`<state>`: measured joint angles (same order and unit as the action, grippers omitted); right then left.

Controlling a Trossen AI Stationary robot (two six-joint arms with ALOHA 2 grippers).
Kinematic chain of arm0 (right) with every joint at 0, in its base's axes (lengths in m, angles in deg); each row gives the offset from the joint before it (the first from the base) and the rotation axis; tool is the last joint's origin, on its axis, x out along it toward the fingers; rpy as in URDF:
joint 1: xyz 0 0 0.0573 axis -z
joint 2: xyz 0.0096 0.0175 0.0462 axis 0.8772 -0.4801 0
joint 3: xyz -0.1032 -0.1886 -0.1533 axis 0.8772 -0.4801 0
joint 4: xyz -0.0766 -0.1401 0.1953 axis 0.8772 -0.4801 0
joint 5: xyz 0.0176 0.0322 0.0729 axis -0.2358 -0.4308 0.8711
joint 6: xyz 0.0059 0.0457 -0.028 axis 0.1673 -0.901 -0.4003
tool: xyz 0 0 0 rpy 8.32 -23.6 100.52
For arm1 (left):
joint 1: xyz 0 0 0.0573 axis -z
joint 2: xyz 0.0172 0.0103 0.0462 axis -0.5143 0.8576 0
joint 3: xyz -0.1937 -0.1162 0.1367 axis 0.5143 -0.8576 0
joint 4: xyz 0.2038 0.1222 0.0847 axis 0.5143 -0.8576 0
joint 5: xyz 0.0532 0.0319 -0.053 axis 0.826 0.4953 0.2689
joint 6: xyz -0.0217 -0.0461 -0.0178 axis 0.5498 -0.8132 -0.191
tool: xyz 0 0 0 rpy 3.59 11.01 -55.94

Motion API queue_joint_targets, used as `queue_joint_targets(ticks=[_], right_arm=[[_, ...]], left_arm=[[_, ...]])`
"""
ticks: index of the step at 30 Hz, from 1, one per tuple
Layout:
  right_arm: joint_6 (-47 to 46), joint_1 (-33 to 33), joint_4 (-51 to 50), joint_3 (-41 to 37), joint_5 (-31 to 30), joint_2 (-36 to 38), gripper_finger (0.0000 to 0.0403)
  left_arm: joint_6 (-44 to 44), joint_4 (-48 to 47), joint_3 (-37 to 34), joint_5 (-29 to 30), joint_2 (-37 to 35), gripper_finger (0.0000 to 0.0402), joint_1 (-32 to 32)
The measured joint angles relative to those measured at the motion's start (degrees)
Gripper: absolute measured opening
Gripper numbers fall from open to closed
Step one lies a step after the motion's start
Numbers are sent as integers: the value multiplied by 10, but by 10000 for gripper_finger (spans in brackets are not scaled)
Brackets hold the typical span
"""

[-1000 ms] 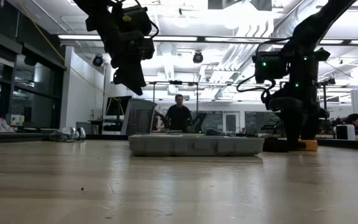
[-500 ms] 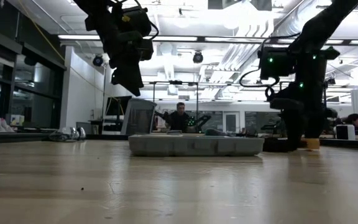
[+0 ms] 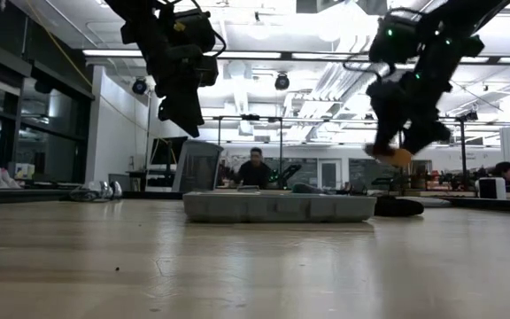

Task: Prefit tool cases
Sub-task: Put the yellow tape measure into the gray toolbox

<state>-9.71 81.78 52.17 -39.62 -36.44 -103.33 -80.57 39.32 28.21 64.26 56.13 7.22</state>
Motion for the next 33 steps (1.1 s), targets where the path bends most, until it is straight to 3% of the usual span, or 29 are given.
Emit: queue_joint_targets(ticks=[7,16,24,33], right_arm=[[50,0,71,31,46,0,261],[117,0,89,74,75,-25,261],[234,0,66,169,119,-154,261],[397,-13,-6,303,122,-323,261]], left_arm=[[0,0,0,0,0,182,0],[1,8,0,1,0,182,0],[1,4,0,0,0,182,5],[1,3,0,0,0,182,21]])
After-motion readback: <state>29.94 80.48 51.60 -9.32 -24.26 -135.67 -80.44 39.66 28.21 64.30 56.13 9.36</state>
